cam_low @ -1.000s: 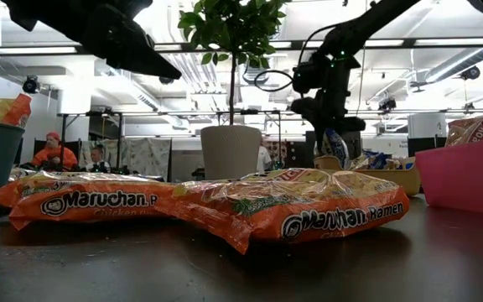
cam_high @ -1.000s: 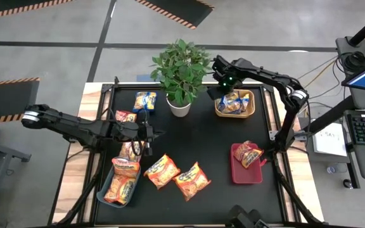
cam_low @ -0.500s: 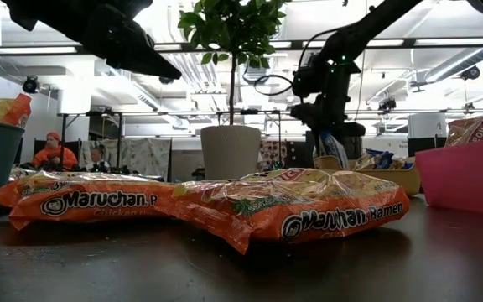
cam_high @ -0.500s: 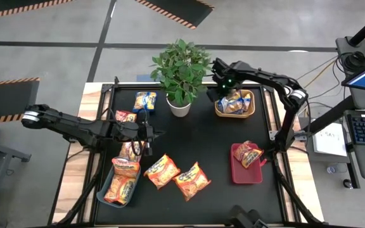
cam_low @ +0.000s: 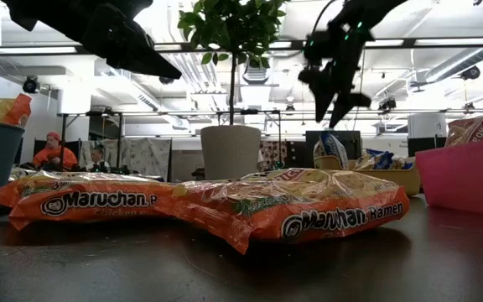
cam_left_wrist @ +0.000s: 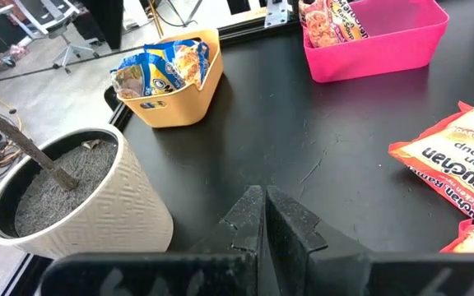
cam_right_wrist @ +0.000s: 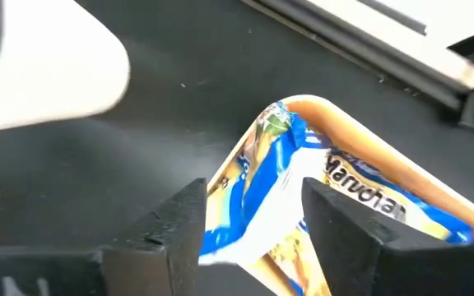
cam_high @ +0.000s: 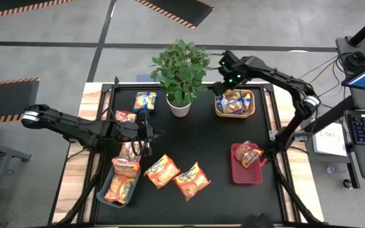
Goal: Sort Maruchan noodles
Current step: Put the blue noodle pack into the pink bin
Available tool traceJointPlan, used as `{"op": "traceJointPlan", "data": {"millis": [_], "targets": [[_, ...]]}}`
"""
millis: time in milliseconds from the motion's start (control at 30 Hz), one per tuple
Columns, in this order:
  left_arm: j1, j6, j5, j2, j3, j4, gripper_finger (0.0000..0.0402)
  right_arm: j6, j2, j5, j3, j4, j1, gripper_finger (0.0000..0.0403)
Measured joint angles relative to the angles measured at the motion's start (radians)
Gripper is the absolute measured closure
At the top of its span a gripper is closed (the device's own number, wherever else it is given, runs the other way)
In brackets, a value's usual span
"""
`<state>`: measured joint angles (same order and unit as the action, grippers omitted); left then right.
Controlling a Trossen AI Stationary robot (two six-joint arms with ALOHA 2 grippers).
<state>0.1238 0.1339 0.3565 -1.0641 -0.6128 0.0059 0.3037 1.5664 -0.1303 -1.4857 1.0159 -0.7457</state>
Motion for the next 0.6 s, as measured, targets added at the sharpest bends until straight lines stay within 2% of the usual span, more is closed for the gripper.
{"op": "traceJointPlan", "data": {"millis": [233,433,600], "targets": [[0.0,-0.025,0.0,0.0,0.0,0.0,0.0402,-0.024,-0.203,0.002,0.093,-0.045,0.067,0.0205],[0.0,-0.05,0.0,0.0,0.0,-0.001,0.0402,-0.027,-0.402,0.0,0.362,-0.35,0.208,0.0204],[0.0,-0.106,0.001,0.0,0.0,-0.016,0.0402,-0.072,-0.517,0.0,0.608,-0.636,0.349,0.0204]]}}
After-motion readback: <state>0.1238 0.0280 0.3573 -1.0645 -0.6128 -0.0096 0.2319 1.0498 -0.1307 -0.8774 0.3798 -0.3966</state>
